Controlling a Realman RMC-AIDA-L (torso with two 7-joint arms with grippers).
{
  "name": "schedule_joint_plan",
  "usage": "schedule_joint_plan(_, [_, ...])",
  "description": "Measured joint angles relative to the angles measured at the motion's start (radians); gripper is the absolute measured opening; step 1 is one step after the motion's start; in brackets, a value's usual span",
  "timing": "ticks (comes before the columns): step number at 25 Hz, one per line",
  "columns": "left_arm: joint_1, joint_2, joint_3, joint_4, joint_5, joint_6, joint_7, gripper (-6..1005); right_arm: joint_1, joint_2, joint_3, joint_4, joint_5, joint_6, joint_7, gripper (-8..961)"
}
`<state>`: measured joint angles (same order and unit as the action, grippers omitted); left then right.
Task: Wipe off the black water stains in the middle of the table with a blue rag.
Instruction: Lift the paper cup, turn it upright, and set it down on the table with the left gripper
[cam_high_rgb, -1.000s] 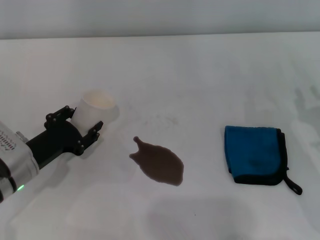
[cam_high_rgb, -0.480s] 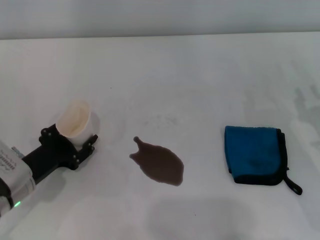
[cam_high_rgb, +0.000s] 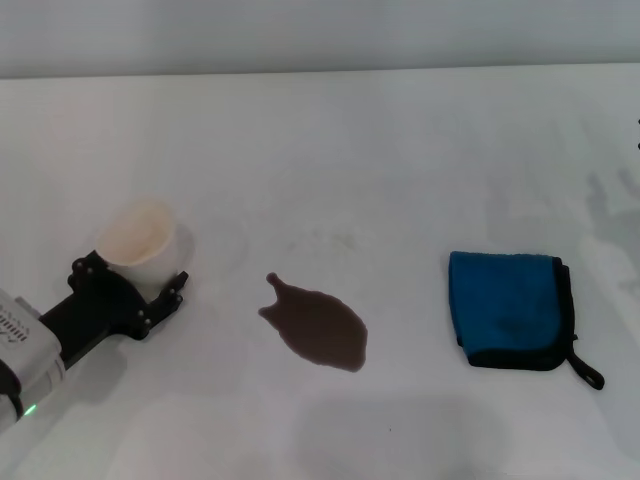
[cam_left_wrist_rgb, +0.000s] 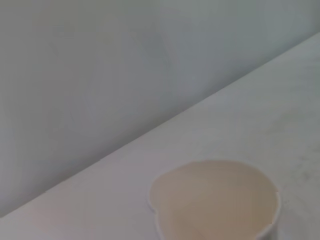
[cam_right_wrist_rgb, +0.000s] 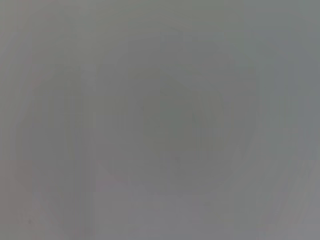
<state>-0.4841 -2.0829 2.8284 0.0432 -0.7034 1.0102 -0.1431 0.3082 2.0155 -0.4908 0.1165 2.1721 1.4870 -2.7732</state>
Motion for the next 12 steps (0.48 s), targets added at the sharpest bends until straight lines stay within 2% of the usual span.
schedule_joint_plan(2, [0.0,0.001,-0.001,0.0,-0.003,0.0,0.011,663,-0.001,0.0,0.0,0.0,0.0,0.0,0.0,421])
schedule_joint_plan(6, [0.0,0.0,-0.016,0.006,-0.004,-0.001,0.054,817,-0.001,0.0,0.0,0.0,0.0,-0.001,0.0,420])
schedule_joint_plan(12, [0.0,0.001,-0.036,0.016,-0.013,0.009,0.08,828,0.001,0.0,0.001,0.0,0.0,-0.007,-0.002,419])
